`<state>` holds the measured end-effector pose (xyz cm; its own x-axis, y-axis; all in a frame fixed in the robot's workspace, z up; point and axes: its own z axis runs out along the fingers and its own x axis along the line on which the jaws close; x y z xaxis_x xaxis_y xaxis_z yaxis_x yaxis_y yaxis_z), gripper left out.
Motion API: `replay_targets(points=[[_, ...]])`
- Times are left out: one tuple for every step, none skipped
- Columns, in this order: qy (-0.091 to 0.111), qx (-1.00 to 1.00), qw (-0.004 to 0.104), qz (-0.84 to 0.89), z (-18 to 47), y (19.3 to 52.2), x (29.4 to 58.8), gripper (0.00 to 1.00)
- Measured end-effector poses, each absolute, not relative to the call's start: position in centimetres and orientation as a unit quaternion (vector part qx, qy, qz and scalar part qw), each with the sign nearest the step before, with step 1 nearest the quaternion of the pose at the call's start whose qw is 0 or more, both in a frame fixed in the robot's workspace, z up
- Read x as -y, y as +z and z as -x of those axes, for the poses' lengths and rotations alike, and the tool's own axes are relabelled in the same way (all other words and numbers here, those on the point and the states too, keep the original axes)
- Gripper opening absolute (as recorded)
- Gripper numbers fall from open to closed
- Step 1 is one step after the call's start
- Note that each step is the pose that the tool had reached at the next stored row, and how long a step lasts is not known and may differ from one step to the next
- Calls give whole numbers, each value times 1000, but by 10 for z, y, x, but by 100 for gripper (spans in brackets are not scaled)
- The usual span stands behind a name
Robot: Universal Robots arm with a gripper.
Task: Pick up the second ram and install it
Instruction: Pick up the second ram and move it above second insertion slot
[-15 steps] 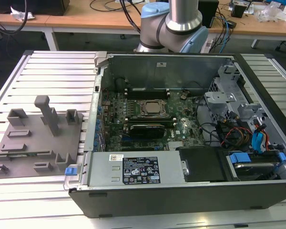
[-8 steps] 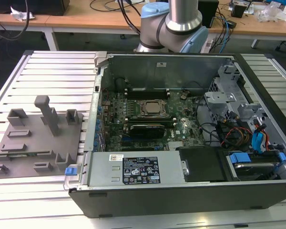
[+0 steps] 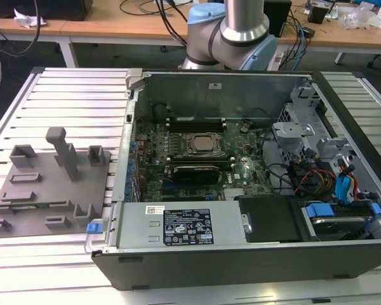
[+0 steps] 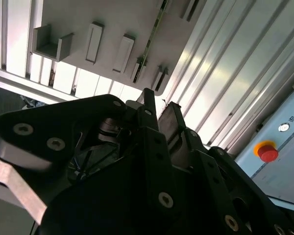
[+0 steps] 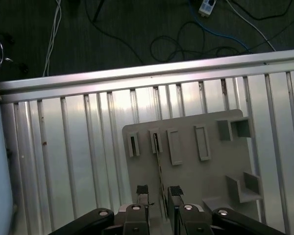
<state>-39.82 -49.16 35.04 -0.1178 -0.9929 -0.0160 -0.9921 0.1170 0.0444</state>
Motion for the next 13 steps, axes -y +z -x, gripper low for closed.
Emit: replay_targets(points=[[-22, 747, 9, -664, 398, 350, 492, 30], [-22, 747, 9, -664, 398, 349, 492, 30], [-22, 747, 9, -664, 398, 348, 492, 30], [-22, 747, 9, -664, 398, 348, 492, 30], [-22, 747, 9, -664, 398, 347, 492, 30], [-22, 747, 9, -664, 398, 345, 492, 30], [-22, 747, 9, -664, 398, 344, 492, 30], [-22, 747, 9, -664, 398, 343, 492, 30], [-22, 747, 9, -664, 398, 342, 492, 30], [-22, 747, 9, -664, 398, 342, 492, 30], [-22, 747, 9, -664, 398, 341, 492, 30], [-22, 747, 9, -664, 398, 339, 492, 30], [-22, 747, 9, -664, 398, 338, 492, 30]])
